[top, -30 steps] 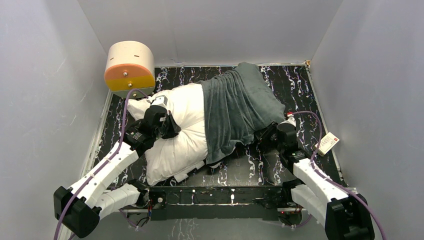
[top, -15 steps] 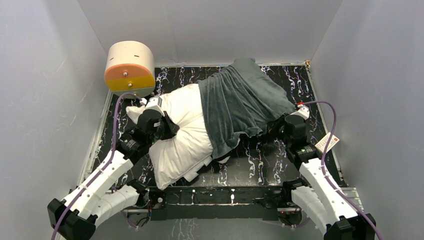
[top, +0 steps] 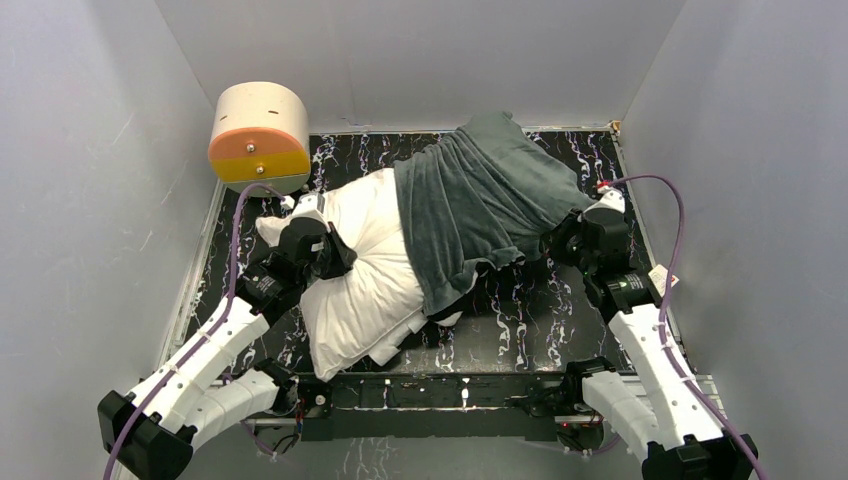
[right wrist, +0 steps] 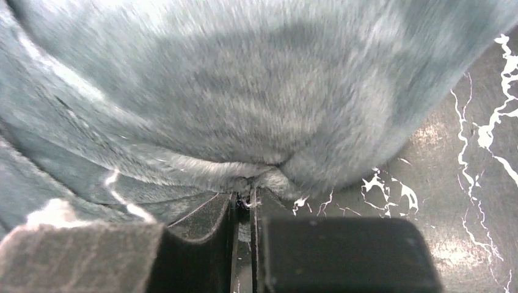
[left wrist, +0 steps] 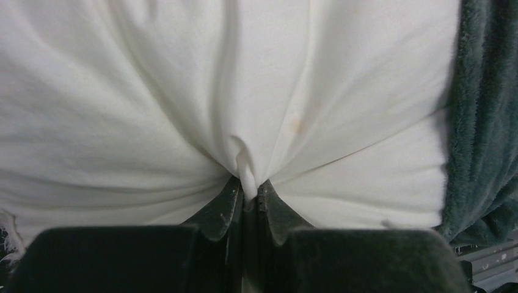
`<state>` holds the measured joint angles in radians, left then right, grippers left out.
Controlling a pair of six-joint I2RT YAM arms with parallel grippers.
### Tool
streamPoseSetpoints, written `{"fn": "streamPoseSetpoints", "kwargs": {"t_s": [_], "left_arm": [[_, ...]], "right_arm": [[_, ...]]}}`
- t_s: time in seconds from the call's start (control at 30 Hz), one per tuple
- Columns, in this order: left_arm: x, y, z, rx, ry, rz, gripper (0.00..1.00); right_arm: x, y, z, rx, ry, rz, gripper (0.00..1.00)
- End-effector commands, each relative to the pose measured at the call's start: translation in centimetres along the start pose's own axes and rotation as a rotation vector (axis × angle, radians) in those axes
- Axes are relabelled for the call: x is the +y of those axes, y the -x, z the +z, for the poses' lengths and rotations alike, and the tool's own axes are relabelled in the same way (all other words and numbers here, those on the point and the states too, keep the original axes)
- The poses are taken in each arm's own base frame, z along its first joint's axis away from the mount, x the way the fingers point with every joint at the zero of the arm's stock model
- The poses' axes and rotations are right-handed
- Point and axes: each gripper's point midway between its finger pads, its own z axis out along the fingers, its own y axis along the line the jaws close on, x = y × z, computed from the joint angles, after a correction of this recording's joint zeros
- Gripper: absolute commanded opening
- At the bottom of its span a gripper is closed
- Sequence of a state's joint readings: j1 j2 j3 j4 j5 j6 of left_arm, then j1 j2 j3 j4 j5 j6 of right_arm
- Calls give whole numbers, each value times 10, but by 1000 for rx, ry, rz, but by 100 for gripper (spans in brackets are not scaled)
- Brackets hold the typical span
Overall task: Remove the pillowcase from the pillow
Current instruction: Remove the pillow from the pillowcase.
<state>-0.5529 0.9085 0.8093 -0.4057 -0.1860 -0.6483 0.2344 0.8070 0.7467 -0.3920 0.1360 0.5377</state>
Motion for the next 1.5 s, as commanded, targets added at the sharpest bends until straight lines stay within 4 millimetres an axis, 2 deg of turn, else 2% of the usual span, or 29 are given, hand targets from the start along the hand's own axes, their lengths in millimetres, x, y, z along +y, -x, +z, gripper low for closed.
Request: {"fn": "streamPoseSetpoints", "kwargs": {"t_s": [0.0, 0.03, 0.17, 0.2, 0.23, 0.33, 0.37, 0.43, 0.5, 0.6, 0.63, 0.67, 0.77, 0.83, 0.87, 1.1, 1.2, 1.27, 1.37, 1.47], "left_arm": [[78, -40, -9, 149, 315, 146, 0], [77, -40, -9, 152, 307, 150, 0], [71, -38, -8, 145, 280, 151, 0], [71, -38, -8, 145, 279, 151, 0], [72, -38, -7, 146, 280, 155, 0], [75, -39, -7, 148, 301, 158, 0], [76, -38, -7, 147, 308, 157, 0], [78, -37, -7, 144, 322, 161, 0], [82, -35, -8, 139, 347, 170, 0], [86, -34, -8, 133, 367, 169, 0], [84, -35, -7, 136, 358, 167, 0], [82, -36, -6, 140, 344, 164, 0], [73, -35, -6, 130, 284, 167, 0], [71, -32, -8, 112, 268, 173, 0], [70, -30, -8, 101, 258, 176, 0], [54, -33, -4, 123, 164, 206, 0], [52, -36, -2, 137, 156, 206, 0], [51, -37, -2, 146, 146, 207, 0], [51, -41, -1, 160, 142, 211, 0], [51, -42, 0, 167, 140, 212, 0]], "right_arm": [[39, 48, -26, -106, 181, -8, 16], [47, 41, -31, -57, 225, -8, 16], [46, 31, -41, -7, 228, -39, 15], [38, 33, -43, -15, 184, -41, 13], [21, 40, -44, -57, 83, -35, 12], [-51, 77, -60, -294, -311, 21, 9], [-65, 87, -69, -364, -394, 39, 9], [-79, 104, -82, -457, -489, 62, 11], [-81, 115, -90, -497, -518, 68, 11], [-82, 116, -84, -470, -548, 24, 12], [-79, 111, -79, -433, -527, 16, 13], [-71, 104, -72, -391, -472, 8, 18], [-33, 73, -54, -241, -217, -37, 49], [-20, 52, -56, -158, -126, -19, 69], [-16, 43, -60, -123, -97, 6, 73], [52, -28, -85, 151, 361, 106, 83], [65, -70, -80, 327, 500, 139, 83], [63, -94, -74, 423, 531, 155, 83], [54, -106, -51, 423, 510, 133, 85], [61, -94, -33, 381, 535, 126, 84]]}}
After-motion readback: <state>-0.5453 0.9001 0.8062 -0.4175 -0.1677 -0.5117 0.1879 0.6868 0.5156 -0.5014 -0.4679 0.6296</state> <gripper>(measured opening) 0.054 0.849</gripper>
